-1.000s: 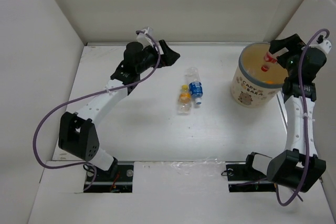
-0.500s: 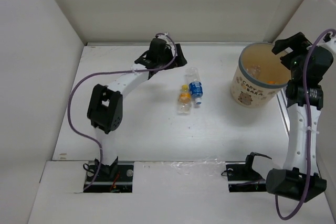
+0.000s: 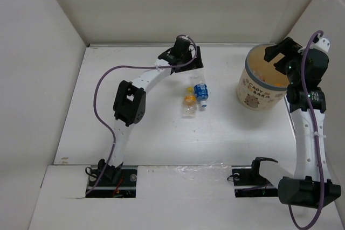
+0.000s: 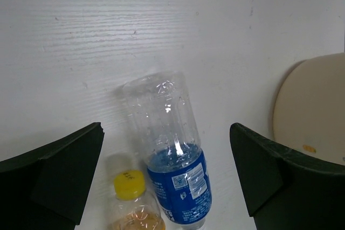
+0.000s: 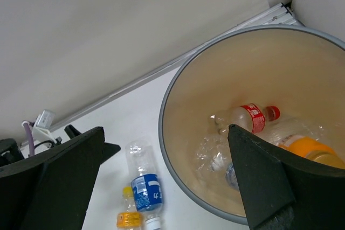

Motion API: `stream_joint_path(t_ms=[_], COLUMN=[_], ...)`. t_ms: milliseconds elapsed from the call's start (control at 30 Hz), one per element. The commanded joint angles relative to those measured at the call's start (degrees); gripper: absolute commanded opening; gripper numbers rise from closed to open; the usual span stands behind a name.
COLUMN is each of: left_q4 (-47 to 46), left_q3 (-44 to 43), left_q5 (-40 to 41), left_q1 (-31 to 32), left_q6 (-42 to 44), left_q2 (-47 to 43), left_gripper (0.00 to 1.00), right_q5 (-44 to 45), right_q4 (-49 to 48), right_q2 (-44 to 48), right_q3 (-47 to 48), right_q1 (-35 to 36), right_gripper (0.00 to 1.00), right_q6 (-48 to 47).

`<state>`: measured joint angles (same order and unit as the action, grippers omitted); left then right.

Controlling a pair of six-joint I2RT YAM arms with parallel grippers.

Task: Put the plastic bottles in the bin

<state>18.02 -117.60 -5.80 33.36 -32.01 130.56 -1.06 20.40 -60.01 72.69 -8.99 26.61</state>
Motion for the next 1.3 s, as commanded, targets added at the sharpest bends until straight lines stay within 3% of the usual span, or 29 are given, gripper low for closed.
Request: stream_joint_path(t_ms=[0,400,733,833,867,1000,1133,1167,1267], left_q4=[3.4,4.8,4.8,4.8,4.1,1.9,-2.5,-7.9,-15.8], left_q3=[-5.3,-13.1,-15.7,-15.7,-15.7,-16.3,-15.2,-12.7,-10.5], left_q5=[-0.3,0.4,0.9,0.4,0.4,-1.0,-5.5,-9.5,-16.0], left_q1=[-0.3,1.3,2.4,2.4,2.4,2.4,2.4,2.4,2.4], left_q6=[-1.7,-4.8,-8.0,-9.1,-9.1,-9.7,-9.7,-10.3,-12.6], left_q2=[2.1,9.8,14.6,15.8,15.8,16.4,14.9,14.2,11.8], left_gripper=[1.0,1.0,0.84,0.75,0.65,0.38,0.25,0.18,0.11], right_q5=[-0.6,-2.2,-3.3,-3.9,-3.9,-3.9,-4.5,-4.5,-6.0], right_q4=[-1.2,-2.3,-1.8,-1.2,-1.2,-0.6,-0.1,-0.1,-0.7], right_q2=[0.6,2.9,6.2,6.8,6.8,8.0,8.0,8.0,8.0], right_q3=[-0.4,-1.5,-2.6,-1.6,-1.6,-1.1,-1.1,-1.1,-1.6], right_q1=[0.2,1.3,3.0,3.0,3.0,3.0,3.5,3.5,3.5], right_gripper=[1.0,1.0,1.0,1.0,1.0,1.0,1.0,1.0,1.0], right_q6=[-1.0,-1.0,-0.5,-0.5,-0.5,-0.5,-1.0,-1.0,-1.7])
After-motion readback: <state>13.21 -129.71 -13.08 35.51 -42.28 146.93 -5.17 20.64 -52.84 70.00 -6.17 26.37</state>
